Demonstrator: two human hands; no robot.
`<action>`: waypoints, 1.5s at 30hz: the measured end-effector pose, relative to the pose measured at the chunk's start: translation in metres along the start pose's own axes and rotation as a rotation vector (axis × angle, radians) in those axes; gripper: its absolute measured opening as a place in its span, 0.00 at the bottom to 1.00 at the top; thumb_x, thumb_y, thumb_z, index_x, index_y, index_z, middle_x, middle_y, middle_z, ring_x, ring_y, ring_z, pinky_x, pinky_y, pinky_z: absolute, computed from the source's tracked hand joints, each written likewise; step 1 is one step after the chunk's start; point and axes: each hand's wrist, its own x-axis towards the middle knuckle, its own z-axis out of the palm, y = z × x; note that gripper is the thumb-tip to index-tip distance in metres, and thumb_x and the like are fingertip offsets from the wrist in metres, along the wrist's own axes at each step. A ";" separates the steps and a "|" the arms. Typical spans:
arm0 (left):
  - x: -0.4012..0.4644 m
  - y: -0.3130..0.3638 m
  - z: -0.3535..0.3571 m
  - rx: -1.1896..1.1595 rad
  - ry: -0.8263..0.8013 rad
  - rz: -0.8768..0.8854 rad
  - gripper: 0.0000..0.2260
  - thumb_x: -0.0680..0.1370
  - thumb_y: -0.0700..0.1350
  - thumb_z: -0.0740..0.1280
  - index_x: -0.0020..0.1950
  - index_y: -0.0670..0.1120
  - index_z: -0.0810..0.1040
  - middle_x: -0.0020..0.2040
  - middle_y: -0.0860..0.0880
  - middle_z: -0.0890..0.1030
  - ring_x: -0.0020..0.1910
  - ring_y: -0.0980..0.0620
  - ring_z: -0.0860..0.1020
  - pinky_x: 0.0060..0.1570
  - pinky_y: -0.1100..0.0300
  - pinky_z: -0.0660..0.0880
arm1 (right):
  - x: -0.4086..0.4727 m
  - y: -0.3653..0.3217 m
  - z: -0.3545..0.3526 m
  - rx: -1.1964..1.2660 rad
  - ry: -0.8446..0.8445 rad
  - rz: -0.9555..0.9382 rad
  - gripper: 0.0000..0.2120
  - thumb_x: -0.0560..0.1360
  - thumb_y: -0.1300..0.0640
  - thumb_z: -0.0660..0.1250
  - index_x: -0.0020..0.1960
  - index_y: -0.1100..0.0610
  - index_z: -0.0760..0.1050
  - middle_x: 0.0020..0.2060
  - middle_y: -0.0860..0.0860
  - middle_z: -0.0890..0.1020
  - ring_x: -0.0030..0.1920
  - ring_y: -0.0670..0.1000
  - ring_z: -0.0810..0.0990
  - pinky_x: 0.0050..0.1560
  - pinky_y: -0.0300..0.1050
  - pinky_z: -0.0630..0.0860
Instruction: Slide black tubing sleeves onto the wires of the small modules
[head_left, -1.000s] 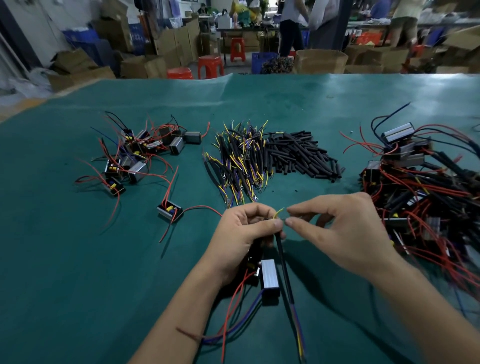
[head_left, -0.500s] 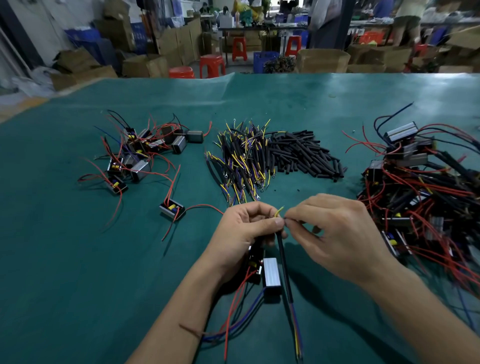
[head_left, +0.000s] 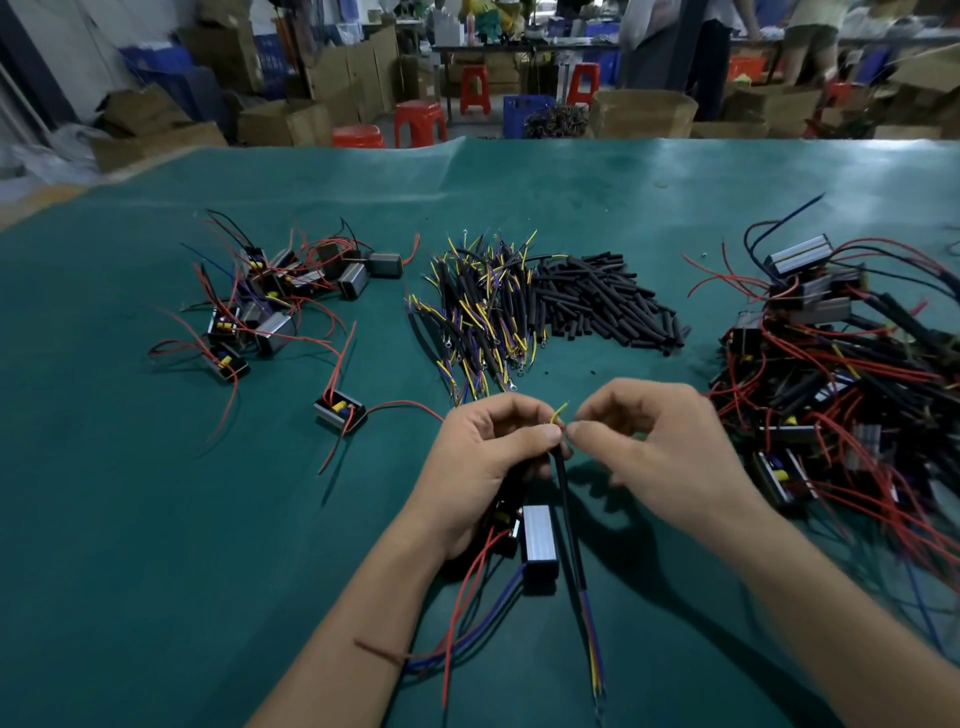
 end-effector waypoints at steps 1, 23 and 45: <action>0.000 0.000 0.000 -0.015 0.006 -0.006 0.06 0.77 0.32 0.68 0.44 0.41 0.80 0.37 0.45 0.83 0.31 0.57 0.78 0.34 0.67 0.75 | 0.000 0.002 -0.003 -0.154 0.063 -0.159 0.04 0.70 0.58 0.77 0.39 0.52 0.82 0.31 0.44 0.82 0.32 0.47 0.79 0.34 0.39 0.76; -0.001 -0.003 -0.001 0.052 -0.025 0.068 0.05 0.74 0.32 0.73 0.45 0.42 0.83 0.40 0.44 0.84 0.35 0.54 0.79 0.39 0.64 0.78 | 0.005 -0.006 -0.004 0.417 -0.202 0.422 0.13 0.73 0.65 0.69 0.30 0.59 0.80 0.25 0.52 0.73 0.26 0.49 0.70 0.23 0.43 0.70; 0.002 -0.002 -0.002 -0.079 0.044 0.030 0.06 0.67 0.39 0.74 0.43 0.42 0.81 0.38 0.45 0.83 0.33 0.53 0.78 0.36 0.65 0.77 | -0.003 0.005 -0.003 -0.375 0.032 -0.458 0.03 0.76 0.61 0.74 0.43 0.57 0.82 0.37 0.48 0.81 0.38 0.50 0.79 0.40 0.43 0.74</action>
